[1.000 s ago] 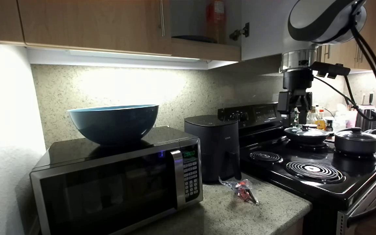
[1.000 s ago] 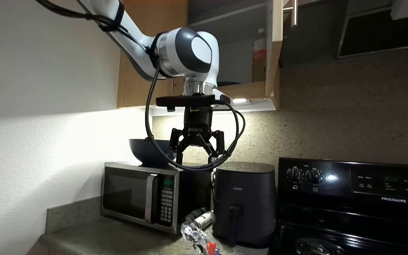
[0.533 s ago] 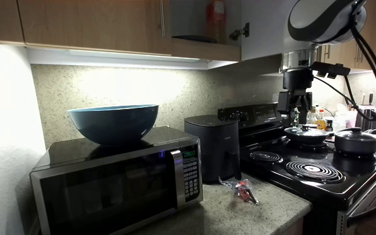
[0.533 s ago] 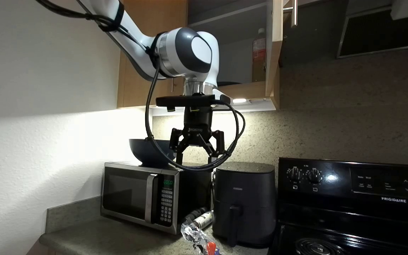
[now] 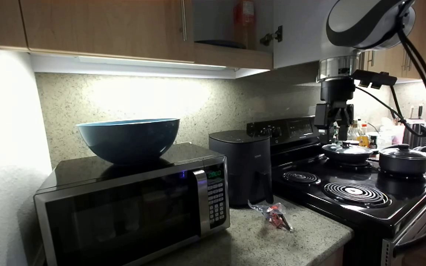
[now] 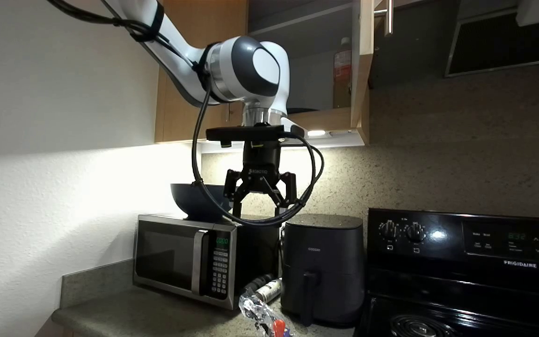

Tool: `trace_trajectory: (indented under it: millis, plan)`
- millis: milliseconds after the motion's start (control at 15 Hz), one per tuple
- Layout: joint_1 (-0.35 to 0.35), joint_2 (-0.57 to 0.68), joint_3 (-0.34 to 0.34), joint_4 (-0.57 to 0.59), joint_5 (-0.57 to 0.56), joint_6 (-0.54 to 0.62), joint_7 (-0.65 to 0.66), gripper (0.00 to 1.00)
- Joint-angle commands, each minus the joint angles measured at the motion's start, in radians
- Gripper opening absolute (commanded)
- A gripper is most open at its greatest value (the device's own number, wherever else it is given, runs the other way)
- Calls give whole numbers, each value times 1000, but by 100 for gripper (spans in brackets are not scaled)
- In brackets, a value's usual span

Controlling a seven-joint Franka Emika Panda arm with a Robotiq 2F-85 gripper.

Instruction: Pick up the plastic and put it on top of the microwave

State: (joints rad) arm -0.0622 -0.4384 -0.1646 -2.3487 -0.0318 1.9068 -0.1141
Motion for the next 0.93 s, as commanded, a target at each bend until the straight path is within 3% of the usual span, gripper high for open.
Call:
trace_trajectory:
  millis: [0, 467, 867]
  plan:
    - [-3, 42, 18, 14, 48, 6, 32, 100]
    - [48, 205, 140, 60, 36, 138, 173, 100]
    - [50, 222, 151, 63, 31, 131, 164, 100]
